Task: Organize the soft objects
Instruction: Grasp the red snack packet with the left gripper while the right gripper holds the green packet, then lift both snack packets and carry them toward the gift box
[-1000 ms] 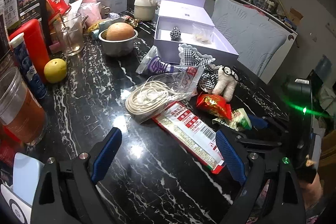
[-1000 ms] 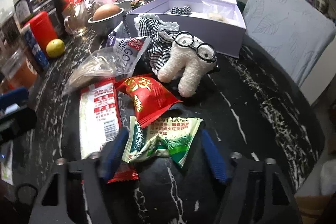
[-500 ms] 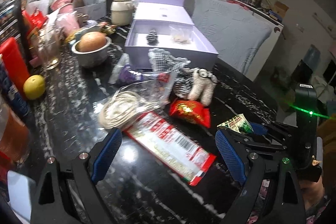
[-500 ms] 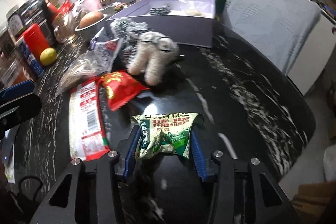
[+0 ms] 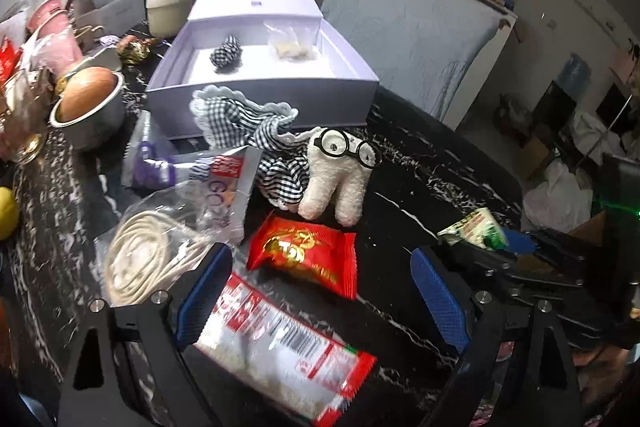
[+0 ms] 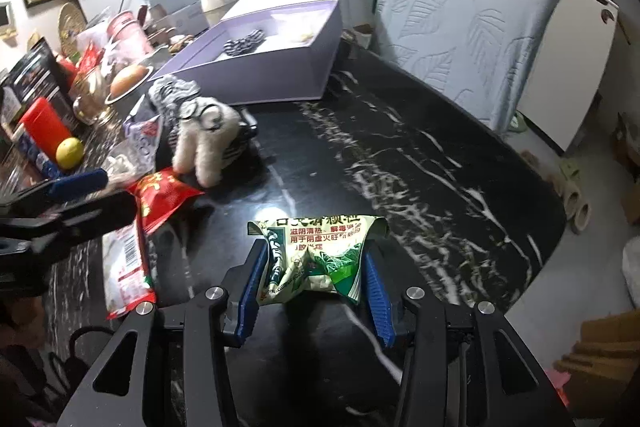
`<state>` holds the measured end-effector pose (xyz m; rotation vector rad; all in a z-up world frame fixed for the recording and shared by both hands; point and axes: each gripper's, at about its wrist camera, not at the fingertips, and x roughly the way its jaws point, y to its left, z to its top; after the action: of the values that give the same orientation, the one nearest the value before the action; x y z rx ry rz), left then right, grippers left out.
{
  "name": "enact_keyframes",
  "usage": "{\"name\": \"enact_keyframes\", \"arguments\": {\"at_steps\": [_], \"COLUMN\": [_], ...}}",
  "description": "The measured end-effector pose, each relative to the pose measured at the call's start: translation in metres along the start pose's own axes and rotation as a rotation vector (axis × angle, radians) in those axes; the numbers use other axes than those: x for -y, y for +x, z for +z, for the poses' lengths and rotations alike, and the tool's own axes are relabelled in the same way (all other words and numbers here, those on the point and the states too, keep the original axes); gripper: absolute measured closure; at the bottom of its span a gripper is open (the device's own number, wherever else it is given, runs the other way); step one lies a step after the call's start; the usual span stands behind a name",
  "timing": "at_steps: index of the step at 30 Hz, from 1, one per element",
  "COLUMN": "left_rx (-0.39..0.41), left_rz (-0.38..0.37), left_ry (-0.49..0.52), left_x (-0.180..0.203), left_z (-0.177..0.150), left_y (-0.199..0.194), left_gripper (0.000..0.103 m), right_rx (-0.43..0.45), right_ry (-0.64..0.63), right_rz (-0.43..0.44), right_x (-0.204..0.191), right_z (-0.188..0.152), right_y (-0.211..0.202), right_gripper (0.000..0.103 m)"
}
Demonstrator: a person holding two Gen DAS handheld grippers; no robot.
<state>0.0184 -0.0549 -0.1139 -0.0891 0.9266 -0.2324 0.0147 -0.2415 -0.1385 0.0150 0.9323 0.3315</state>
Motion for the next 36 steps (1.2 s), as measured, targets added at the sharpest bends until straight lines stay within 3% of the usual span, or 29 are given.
{"name": "enact_keyframes", "arguments": {"at_steps": [16, 21, 25, 36], "left_rx": [-0.113, -0.076, -0.05, -0.025], "left_rz": [0.01, 0.038, 0.021, -0.024], "left_ry": [0.023, 0.045, 0.035, 0.027], "left_x": [-0.003, -0.002, -0.004, 0.002], "left_z": [0.002, 0.001, -0.001, -0.016], "left_y": [0.045, 0.044, 0.04, 0.012], "left_gripper": [0.012, 0.039, 0.051, 0.052], "right_rx": [-0.011, -0.009, -0.006, 0.008], "right_ry": [0.043, 0.042, 0.046, 0.058], "right_rz": [0.015, 0.021, 0.022, 0.032], "right_x": [0.017, 0.013, 0.011, 0.003], "right_z": [0.006, 0.004, 0.001, -0.012], "right_y": [0.005, 0.003, -0.001, -0.014], "right_gripper": [0.057, 0.057, 0.057, 0.057]}}
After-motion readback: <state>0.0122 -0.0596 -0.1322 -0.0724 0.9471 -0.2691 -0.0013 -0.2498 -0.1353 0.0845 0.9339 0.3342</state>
